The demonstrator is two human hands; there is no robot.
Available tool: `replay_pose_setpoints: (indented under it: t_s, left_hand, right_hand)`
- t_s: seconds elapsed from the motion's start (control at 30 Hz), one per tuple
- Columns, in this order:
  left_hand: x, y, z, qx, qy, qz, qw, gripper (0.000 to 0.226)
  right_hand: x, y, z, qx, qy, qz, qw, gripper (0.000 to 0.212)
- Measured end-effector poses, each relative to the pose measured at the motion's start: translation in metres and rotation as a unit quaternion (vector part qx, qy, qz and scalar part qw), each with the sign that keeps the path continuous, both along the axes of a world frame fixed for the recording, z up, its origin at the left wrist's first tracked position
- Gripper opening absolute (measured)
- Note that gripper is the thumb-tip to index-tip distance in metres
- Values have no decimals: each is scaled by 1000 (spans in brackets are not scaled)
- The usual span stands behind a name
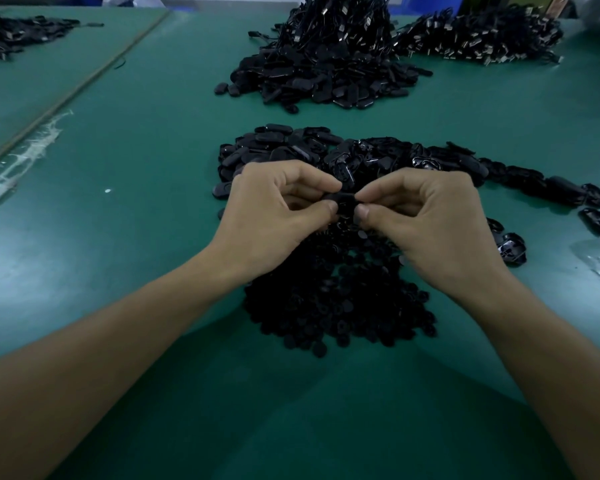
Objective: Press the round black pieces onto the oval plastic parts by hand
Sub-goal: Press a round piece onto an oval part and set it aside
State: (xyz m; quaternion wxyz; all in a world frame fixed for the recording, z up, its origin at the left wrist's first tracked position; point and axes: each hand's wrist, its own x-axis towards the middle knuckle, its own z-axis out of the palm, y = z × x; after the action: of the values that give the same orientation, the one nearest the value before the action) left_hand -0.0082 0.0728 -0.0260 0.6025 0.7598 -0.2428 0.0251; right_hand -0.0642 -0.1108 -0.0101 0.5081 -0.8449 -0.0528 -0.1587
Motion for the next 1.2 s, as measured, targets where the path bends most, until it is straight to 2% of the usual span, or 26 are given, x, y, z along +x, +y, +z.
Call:
replay_pose_setpoints:
  t_s: [0.2,0.43,0.83,1.03,1.2]
  left_hand:
    - [-3,-2,2,10,-22,-6,1000,21]
    - [-4,-3,1,10,-24,-2,1000,19]
    - [-8,-6,1,36,-50,-5,998,24]
    - [-10,-6,-1,71,-89,10,993,28]
    - [-11,-5,-1,113,-145,28,982,20]
  right_hand:
    - [-1,3,0,1,-5,-5,1000,12]
    - [-2,7,1,-31,-12,-22,999,22]
    - [-4,11,-1,-55,-10,-36,998,27]
    - [-6,15,-1,-54,5,-59,997,31]
    - [-7,18,-2,-62,4,-65,996,33]
